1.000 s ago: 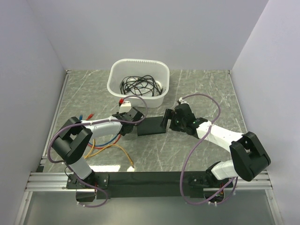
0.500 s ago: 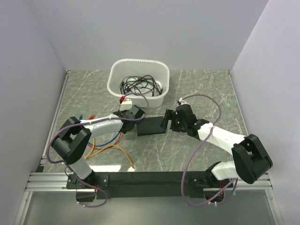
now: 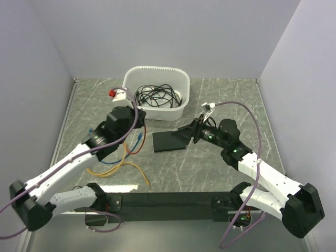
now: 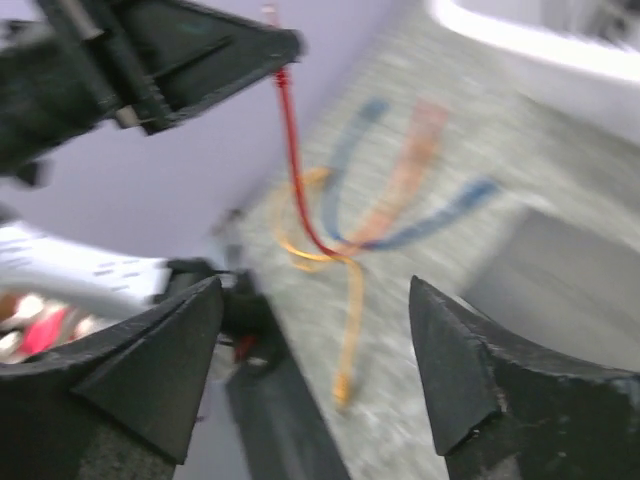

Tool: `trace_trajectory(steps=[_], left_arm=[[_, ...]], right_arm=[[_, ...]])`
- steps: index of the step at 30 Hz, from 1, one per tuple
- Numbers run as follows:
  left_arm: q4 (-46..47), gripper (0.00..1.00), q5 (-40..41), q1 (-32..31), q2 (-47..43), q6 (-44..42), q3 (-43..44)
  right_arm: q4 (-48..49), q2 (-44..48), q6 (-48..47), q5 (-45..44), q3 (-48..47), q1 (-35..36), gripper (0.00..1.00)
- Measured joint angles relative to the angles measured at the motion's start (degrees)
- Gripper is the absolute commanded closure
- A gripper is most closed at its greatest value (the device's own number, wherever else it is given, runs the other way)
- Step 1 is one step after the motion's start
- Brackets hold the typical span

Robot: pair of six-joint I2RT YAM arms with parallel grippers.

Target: Insert the plug into the switch port

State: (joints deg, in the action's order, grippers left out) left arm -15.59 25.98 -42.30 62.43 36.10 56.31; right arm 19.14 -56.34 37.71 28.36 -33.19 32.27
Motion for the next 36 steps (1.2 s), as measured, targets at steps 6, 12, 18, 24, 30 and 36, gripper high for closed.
trace_trajectory(steps=[6,12,18,24,30,36], left_arm=[[4.4,0.99,-11.4,-0.1,-9.4,-0.1,-0.1],[8.0,0.99,-22.1,-0.1,-15.6,0.1,-0.7],[15.3,0.99,-31.5,-0.1,-18.8,1.2,-4.2],[23.2,0.99,-39.1,-0.1,-18.7,4.2,-9.5],[28.4,0.99,-41.4,0.0,-18.8,6.2,-11.9],[30.7,1.00,-43.7,-0.1,-19.6,7.6,-12.7]], right_arm=[[13.9,-0.7,4.2,9.8,-0.3,0.4,0.27],[23.8,-4.7,7.9,16.6,-2.4,2.9,0.28],[27.5,-5.7,8.2,18.4,-7.0,7.3,0.29],[28.0,-6.9,7.4,18.2,-11.4,8.9,0.36],[27.2,-8.7,7.3,18.2,-12.7,9.0,0.44],[25.6,-8.7,6.0,17.1,-12.7,9.0,0.46]])
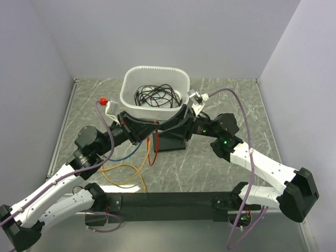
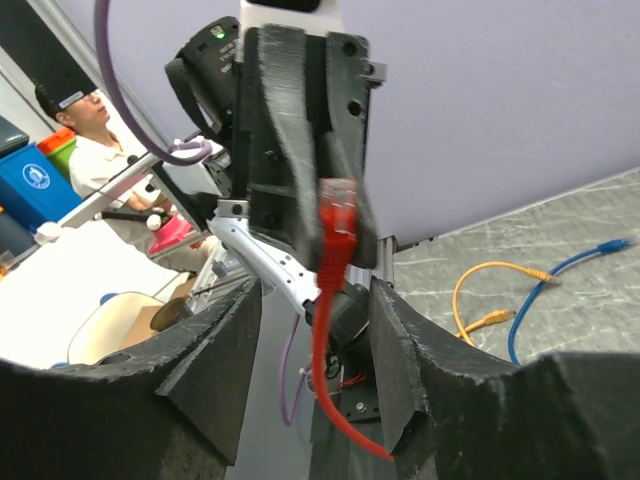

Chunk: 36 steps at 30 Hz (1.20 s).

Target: Insert the plug into the switch port

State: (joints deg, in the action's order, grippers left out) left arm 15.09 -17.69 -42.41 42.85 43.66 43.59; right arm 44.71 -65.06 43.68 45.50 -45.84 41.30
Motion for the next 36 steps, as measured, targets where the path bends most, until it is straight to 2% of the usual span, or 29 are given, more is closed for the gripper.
trace_trajectory(steps=[21,26,27,28,29,31,32,36], left_arm=[[5.1,1.00,-1.4,0.0,-0.2,1.2,-2.2],[6.1,1.00,-0.3,0.1,-0.3,1.2,-2.9],[6.4,0.99,0.1,0.1,-0.3,1.2,-3.1],[6.5,0.96,0.4,0.1,-0.4,1.2,-3.2],[6.7,0.88,0.7,0.1,-0.4,1.2,-3.3],[6.8,0.76,1.3,0.1,-0.7,1.2,-3.6],[6.9,0.63,1.6,0.1,-0.8,1.1,-3.8],[6.1,0.35,2.9,0.0,-1.1,0.8,-4.2]], right_arm=[[1.1,-3.1,2.8,-0.6,-1.1,0.8,0.64],[1.8,-3.8,3.5,-0.5,-1.5,1.1,0.76],[2.0,-4.0,3.8,-0.5,-1.5,1.1,0.88],[2.3,-4.1,3.8,-0.4,-1.5,1.1,0.94],[2.6,-4.3,4.2,-0.6,-1.5,1.1,0.99],[2.9,-4.6,4.6,-0.8,-1.5,1.2,1.00],[3.0,-4.7,4.7,-0.9,-1.5,1.3,1.00],[3.3,-5.3,4.8,-1.2,-1.8,2.0,1.00]])
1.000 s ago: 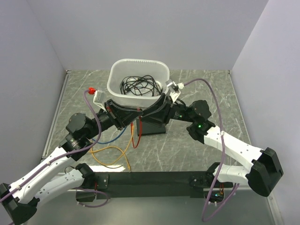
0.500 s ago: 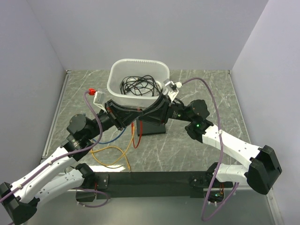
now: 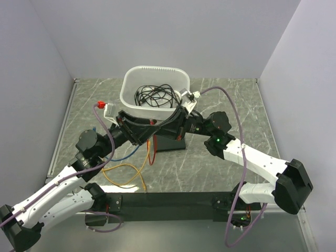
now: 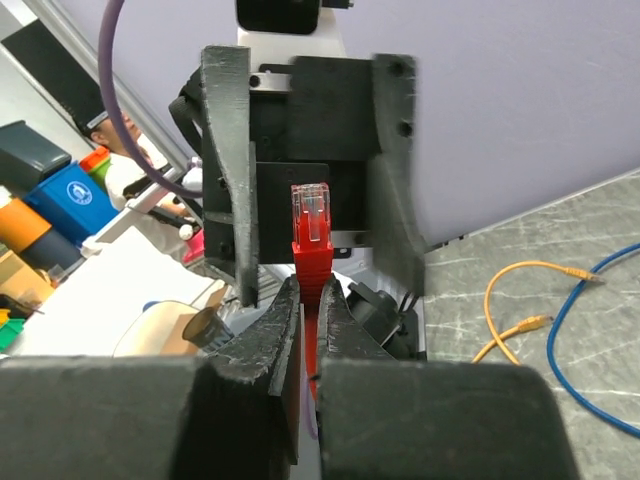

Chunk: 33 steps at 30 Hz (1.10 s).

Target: Insert the plug into the switch port

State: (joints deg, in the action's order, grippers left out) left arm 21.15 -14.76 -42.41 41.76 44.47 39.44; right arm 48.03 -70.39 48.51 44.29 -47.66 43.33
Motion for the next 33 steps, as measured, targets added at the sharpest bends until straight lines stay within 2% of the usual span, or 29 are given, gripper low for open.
trace_trajectory(steps=[3,4,11,15,16,17,19,23,29,33], left_arm=[[-2.9,0.17,2.8,0.0,-1.3,-0.3,-0.1],[-4.4,0.01,4.3,0.0,-2.3,-0.4,-0.2],[-15.5,0.01,16.5,0.0,-10.1,-1.4,-0.2],[-21.5,0.01,23.2,0.0,-14.1,-1.2,-0.8],[-22.4,0.03,24.0,0.0,-14.9,-1.1,-1.3],[-23.1,0.09,24.7,0.0,-15.8,-0.9,-2.2],[-24.4,0.13,25.1,0.0,-17.4,-0.4,-4.4],[-26.7,0.12,24.0,0.0,-17.4,-0.2,-8.9],[-28.0,0.12,20.9,0.0,-12.0,-0.2,-12.5],[-28.8,0.13,20.8,0.0,-10.0,-0.2,-14.4]], right_arm=[[0.4,-0.2,0.3,-0.6,0.0,0.4,1.00],[0.6,-0.2,0.6,-1.0,0.0,0.4,1.00],[0.5,-0.4,4.2,-2.2,-2.6,0.4,1.00],[-7.6,-0.3,1.9,-3.8,-11.5,0.0,1.00],[-9.9,-0.3,1.0,-4.5,-14.1,-0.1,1.00],[-13.6,-0.3,-0.6,-5.4,-17.9,-0.3,1.00],[-18.4,-0.3,-2.9,-6.9,-23.8,-0.9,1.00],[-23.9,-0.3,-4.7,-8.6,-32.8,-3.9,1.00],[-25.4,-1.7,-3.6,-8.8,-34.2,-7.7,1.00],[-33.9,-2.7,-7.0,-12.0,-34.3,-8.4,1.00]])
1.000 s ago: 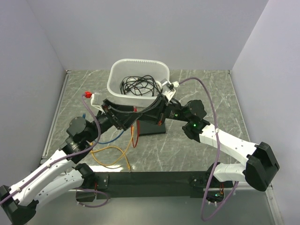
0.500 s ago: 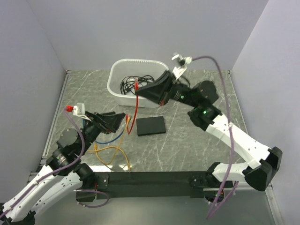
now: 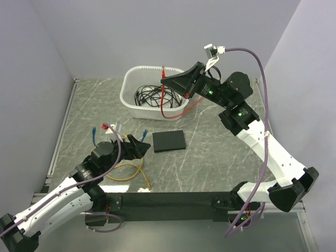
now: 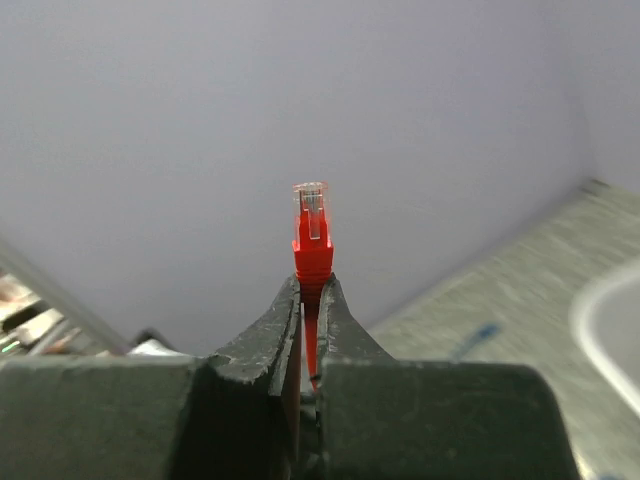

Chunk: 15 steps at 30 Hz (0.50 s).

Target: Insert the plug into the switch port

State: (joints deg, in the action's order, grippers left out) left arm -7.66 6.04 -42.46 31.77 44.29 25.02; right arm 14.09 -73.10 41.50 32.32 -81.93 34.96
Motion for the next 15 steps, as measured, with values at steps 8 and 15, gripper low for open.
trace_trajectory(steps=[8,15], left_arm=[[-0.1,0.14,4.3,0.0,-0.7,-0.1,-0.5],[4.7,0.16,6.0,0.0,9.4,0.6,-0.8]], right_arm=[[-22.4,11.2,-12.5,-20.9,8.7,-0.1,1.00],[-37.9,18.4,-15.6,-39.3,16.5,-0.1,1.00]])
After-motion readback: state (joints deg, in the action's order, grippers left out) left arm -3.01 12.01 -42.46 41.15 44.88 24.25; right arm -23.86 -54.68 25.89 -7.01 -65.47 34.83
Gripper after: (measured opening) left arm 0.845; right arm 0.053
